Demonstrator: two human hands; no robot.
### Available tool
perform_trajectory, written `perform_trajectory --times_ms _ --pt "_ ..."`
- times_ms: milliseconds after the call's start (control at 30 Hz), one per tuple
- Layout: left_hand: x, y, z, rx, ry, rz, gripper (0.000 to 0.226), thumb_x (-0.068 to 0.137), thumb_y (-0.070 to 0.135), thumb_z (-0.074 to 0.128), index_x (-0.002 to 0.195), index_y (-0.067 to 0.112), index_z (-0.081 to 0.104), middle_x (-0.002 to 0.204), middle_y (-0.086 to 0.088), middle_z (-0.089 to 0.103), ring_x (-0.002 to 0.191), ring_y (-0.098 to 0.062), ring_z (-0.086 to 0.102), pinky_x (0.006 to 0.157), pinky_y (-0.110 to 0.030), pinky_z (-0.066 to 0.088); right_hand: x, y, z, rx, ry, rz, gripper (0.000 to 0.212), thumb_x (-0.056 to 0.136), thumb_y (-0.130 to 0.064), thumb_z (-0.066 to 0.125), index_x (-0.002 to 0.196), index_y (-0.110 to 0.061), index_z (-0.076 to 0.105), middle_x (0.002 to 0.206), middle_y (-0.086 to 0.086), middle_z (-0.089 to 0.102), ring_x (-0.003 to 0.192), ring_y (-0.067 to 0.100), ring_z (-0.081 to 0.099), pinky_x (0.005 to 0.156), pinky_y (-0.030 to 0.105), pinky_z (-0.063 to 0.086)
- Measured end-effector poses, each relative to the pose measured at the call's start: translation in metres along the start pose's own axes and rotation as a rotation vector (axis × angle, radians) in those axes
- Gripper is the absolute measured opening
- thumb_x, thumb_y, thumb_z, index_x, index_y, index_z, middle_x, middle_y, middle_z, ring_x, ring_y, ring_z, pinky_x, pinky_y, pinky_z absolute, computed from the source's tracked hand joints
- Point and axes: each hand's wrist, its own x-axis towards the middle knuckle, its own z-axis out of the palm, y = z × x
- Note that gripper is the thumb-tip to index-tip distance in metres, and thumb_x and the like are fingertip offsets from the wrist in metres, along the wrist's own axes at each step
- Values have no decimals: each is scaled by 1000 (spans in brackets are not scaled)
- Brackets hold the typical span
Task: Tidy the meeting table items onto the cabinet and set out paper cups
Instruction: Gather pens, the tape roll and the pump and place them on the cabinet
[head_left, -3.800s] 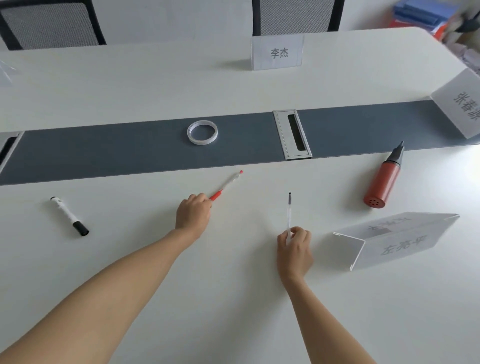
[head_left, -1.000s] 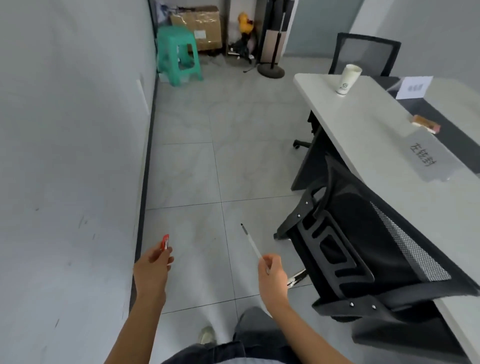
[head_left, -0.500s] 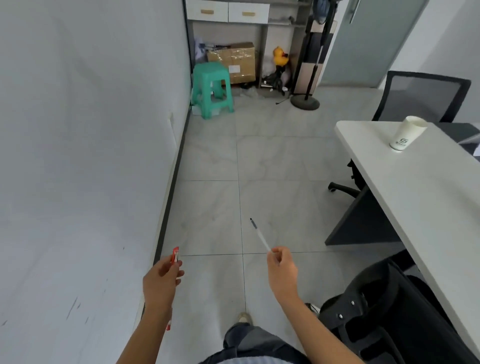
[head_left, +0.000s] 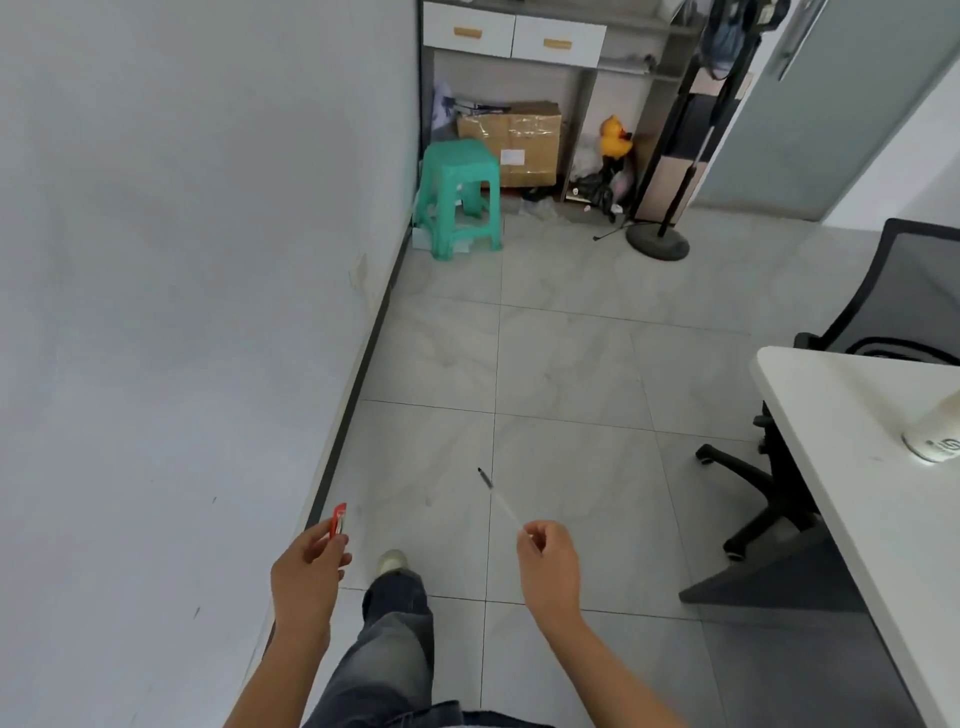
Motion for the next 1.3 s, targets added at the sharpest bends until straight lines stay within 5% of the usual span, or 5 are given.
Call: perform_trajectory --times_ms 367,500,800,1300 --pt "231 152 58 -93 -100 101 24 88 8 54 111 3 59 90 -12 61 83 -26 58 79 -33 47 168 -130 87 63 120 30 6 90 -14 49 91 -10 54 79 1 55 63 8 48 52 16 36" --pt "272 169 85 -67 -158 84 22 88 6 53 108 4 60 79 -8 60 72 -20 57 65 -22 47 201 -142 109 31 120 115 13 90 -15 49 96 -7 56 82 4 58 64 10 49 53 18 37" --pt "366 211 133 -62 -168 43 20 87 5 55 105 1 61 79 -3 61 70 -17 58 63 -21 45 316 -196 135 19 127 131 5 90 -16 49 89 -13 54 96 9 60 80 18 54 62 21 39" --pt "566 382 301 -65 -89 153 18 89 8 53 106 4 58 80 -6 61 82 -26 59 69 -25 46 619 -344 155 64 81 26 28 90 -11 47 62 -16 45 60 -2 43 53 10 38 51 16 32"
